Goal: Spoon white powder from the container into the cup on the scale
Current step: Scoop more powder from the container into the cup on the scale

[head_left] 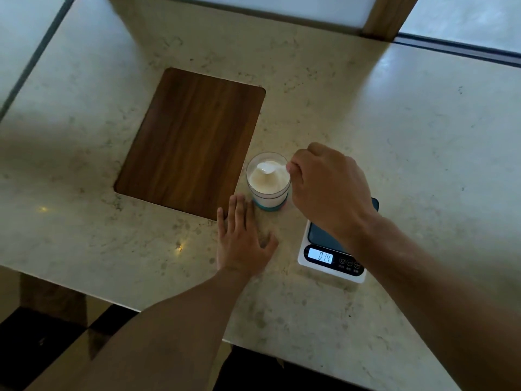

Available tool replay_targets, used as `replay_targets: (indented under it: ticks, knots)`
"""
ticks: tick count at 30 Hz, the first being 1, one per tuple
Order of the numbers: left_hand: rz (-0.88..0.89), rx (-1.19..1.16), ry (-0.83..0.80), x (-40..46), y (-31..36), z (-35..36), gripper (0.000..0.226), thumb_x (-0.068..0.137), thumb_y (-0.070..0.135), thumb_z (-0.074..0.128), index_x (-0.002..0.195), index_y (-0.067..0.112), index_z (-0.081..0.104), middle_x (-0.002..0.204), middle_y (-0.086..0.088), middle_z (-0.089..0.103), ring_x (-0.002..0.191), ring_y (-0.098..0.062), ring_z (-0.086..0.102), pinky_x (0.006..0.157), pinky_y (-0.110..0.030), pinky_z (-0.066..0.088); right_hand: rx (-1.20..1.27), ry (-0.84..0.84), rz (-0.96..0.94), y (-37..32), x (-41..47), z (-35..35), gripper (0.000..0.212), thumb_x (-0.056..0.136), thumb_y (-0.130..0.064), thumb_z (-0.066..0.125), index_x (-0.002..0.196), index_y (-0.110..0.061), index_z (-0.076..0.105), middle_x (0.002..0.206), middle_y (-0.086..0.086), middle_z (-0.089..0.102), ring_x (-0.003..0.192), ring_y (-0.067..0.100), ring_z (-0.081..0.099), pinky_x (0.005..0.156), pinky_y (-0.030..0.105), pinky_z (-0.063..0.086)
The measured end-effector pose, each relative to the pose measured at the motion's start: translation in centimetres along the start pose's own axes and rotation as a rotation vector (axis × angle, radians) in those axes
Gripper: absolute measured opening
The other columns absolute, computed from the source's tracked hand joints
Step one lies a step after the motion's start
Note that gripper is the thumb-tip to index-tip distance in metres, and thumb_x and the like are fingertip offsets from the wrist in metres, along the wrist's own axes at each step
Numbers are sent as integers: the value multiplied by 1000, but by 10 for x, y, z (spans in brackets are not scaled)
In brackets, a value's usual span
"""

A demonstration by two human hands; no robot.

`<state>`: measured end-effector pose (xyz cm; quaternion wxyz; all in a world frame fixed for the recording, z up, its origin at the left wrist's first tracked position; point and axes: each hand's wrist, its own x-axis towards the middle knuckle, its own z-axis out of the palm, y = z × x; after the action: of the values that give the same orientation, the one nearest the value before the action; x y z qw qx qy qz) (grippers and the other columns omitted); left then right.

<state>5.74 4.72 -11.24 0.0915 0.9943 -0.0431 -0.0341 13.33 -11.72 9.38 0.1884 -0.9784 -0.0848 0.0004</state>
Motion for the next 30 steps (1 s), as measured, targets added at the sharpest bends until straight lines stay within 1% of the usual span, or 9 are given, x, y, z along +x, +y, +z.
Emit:
replay_targets:
  ticks: [4,7,10,12,15,17,19,22,30]
  knots:
    - [-3,-14,10,0,1,-1,97,86,66,42,158,6,20,166,-16,19,156,-29,6,124,-56,8,-24,23,-46,1,-2,-8,15,92,-20,63,94,-8,72,78,5,66,58,19,53,57,27,40]
    - [0,-24,14,-1,1,-2,96,86,65,43,157,5,21,166,-17,20,156,-29,6,124,-56,8,-70,9,-78,2,-2,-15,12,90,-17,66,91,-7,73,71,3,58,54,20,50,54,28,40]
    - [0,-26,11,0,2,-4,96,86,66,42,157,5,21,166,-17,20,156,-29,7,124,-56,8,-106,-23,-109,0,-1,-16,11,91,-16,67,92,-6,73,69,1,51,53,20,47,53,28,38]
    - [-2,-23,7,-1,2,-4,96,86,66,41,157,5,20,166,-17,20,156,-29,6,124,-55,7,-138,-53,-130,-2,-1,-13,10,89,-15,69,92,-6,72,69,1,48,53,19,42,50,25,32]
    - [-4,-27,5,-1,2,-5,95,87,65,41,157,4,22,166,-17,20,156,-29,7,124,-55,8,-146,-73,-144,-4,-4,-10,9,84,-12,75,86,-3,73,66,6,55,49,17,35,45,17,14]
    - [-6,-32,4,0,3,-5,94,87,66,39,157,5,23,166,-16,20,156,-28,7,124,-55,7,-135,-80,-139,-6,-5,-8,10,81,-9,78,80,-1,72,63,9,57,47,17,33,47,15,10]
    - [-8,-38,3,-1,3,-5,94,88,66,38,157,5,23,166,-16,20,156,-28,6,124,-56,8,-138,-84,-136,-6,-6,-3,9,82,-10,76,81,-2,73,66,10,62,47,17,34,46,16,13]
    - [-9,-34,4,-1,2,-4,94,88,67,39,157,7,20,166,-16,19,156,-28,6,124,-56,9,-136,-81,-122,-3,-6,3,10,86,-15,72,86,-4,73,69,8,62,49,17,39,49,22,27]
    - [-6,-20,20,-1,1,-2,95,88,67,41,157,6,18,166,-16,19,156,-28,5,124,-55,8,-137,-75,-35,-2,3,3,15,88,-21,70,91,-7,72,68,-3,41,54,18,39,54,27,30]
